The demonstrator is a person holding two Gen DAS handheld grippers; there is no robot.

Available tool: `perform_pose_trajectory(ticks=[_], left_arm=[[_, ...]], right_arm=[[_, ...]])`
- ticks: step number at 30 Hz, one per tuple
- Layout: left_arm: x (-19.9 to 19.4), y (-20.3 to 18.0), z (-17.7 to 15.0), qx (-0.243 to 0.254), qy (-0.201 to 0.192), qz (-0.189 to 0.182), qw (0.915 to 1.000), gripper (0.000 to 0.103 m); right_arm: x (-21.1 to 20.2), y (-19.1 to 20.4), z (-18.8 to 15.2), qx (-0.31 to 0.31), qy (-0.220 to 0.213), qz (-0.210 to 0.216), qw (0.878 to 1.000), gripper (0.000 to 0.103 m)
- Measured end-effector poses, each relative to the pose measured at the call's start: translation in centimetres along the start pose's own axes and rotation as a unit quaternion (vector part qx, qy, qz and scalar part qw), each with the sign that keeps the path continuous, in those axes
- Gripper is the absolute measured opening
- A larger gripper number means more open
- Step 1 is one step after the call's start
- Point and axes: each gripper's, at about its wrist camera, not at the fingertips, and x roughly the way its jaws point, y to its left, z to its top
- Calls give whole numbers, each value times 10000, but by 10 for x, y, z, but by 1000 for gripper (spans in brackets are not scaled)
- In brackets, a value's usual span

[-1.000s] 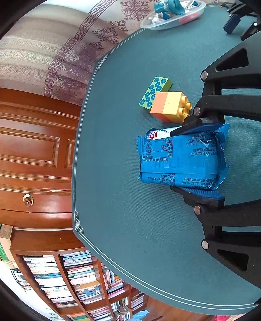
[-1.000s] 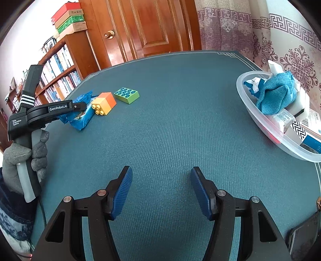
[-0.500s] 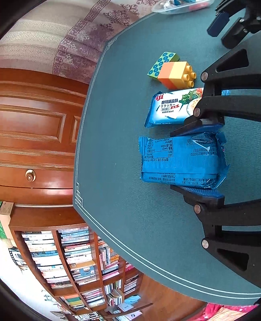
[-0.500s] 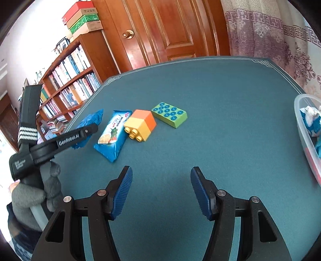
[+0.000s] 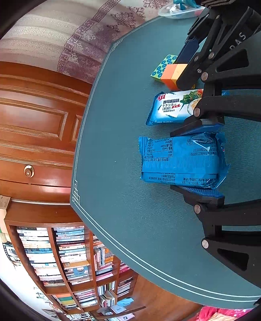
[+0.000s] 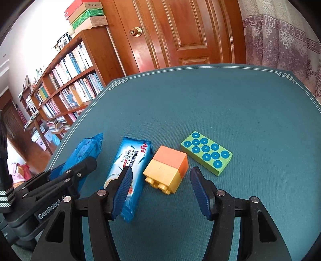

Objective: Organize objects
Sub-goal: 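Grasp the blue snack packet with the left gripper while the right gripper grasps the orange-yellow block, then carry the orange-yellow block into the clear bowl and open the right gripper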

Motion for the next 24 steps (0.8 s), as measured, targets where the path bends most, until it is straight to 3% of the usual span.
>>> perform_pose_trajectory(ticks=[6,14,24], left_arm=[[1,-1,0,1,36,-47,10000,46],[-3,-2,1,0,-20,-154,9999,46],[-20,-12,1,115,-187,-566,9982,46]], right_arm=[[9,-6,-1,4,84,-227,9997,45],[-1,-8,-9,-75,83,-237,9997,40],[-38,-21,-40,-63,45,-346,9994,33]])
